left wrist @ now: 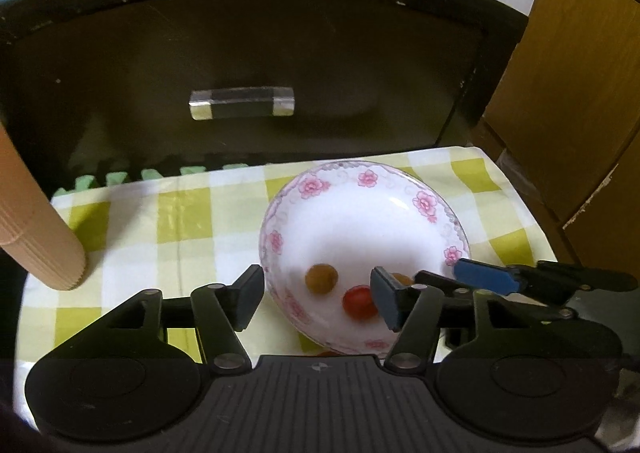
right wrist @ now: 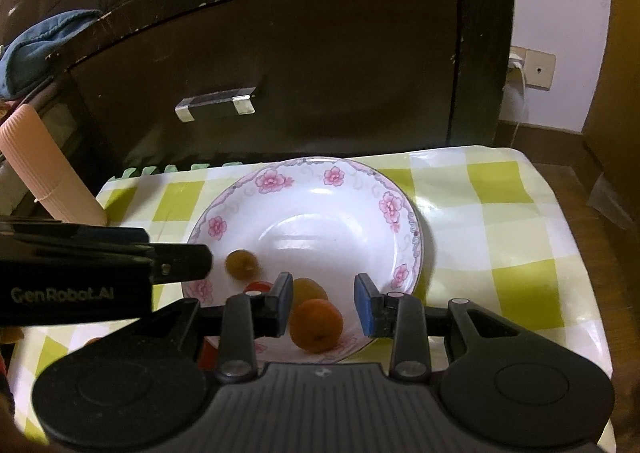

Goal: Organize fruits
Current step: 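Carry the tomato and tangerine over the bowl and open both tools, then withdraw both open tools from the bowl toward the remaining fruits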

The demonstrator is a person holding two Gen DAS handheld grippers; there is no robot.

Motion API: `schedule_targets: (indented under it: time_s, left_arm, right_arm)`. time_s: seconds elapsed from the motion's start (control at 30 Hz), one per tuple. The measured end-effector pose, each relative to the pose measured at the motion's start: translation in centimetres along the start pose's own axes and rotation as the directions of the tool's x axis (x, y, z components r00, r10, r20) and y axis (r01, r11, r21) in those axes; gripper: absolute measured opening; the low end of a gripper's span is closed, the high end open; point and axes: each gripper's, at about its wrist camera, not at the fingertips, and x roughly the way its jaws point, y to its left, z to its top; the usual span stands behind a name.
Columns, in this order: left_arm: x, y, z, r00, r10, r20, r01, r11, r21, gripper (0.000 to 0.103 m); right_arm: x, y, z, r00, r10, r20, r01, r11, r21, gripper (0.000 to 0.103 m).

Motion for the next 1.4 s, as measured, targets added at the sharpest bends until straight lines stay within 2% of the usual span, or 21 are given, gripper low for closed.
schedule_targets:
  time_s: [0.23, 0.5, 0.97, 1.13, 1.4]
  left_arm:
    - [-1.0, -0.2, -0.7, 0.999, 0.039, 0.007, -0.039, 0.999, 0.026, 0.073]
    - [-2.4, 0.0, -1.6, 0.997, 0.073, 0.024, -0.073, 0.997, 0.034, 0.08]
    - [-4.5, 0.8, -3.4, 0.995, 0.099, 0.027, -0.1, 0.994, 0.037, 0.084]
    - [-5.4, 1.0, -4.0, 0.991, 0.124, 0.052, -0.126, 0.991, 0.032, 0.086]
    - [-6.4, 1.8, -4.9, 0.987, 0.147, 0.058, -0.148, 0.989, 0.023, 0.089]
  right_arm:
    - [-1.8, -0.2, 0.1, 1.0, -0.006, 0.03, 0.005, 0.999, 0.033, 0.032]
    - [-3.2, 0.7, -0.8, 1.0, -0.007, 0.023, 0.007, 1.0, 0.012, 0.033]
    - [-5.0, 2.1, -2.7, 1.0, 0.015, 0.009, -0.015, 1.0, 0.004, 0.033]
    - [-5.7, 2.3, -3.2, 1.0, 0.026, 0.013, -0.026, 0.999, 0.018, 0.034]
    - [-6.2, 2.8, -3.8, 0.999, 0.044, 0.006, -0.044, 0.999, 0.019, 0.038]
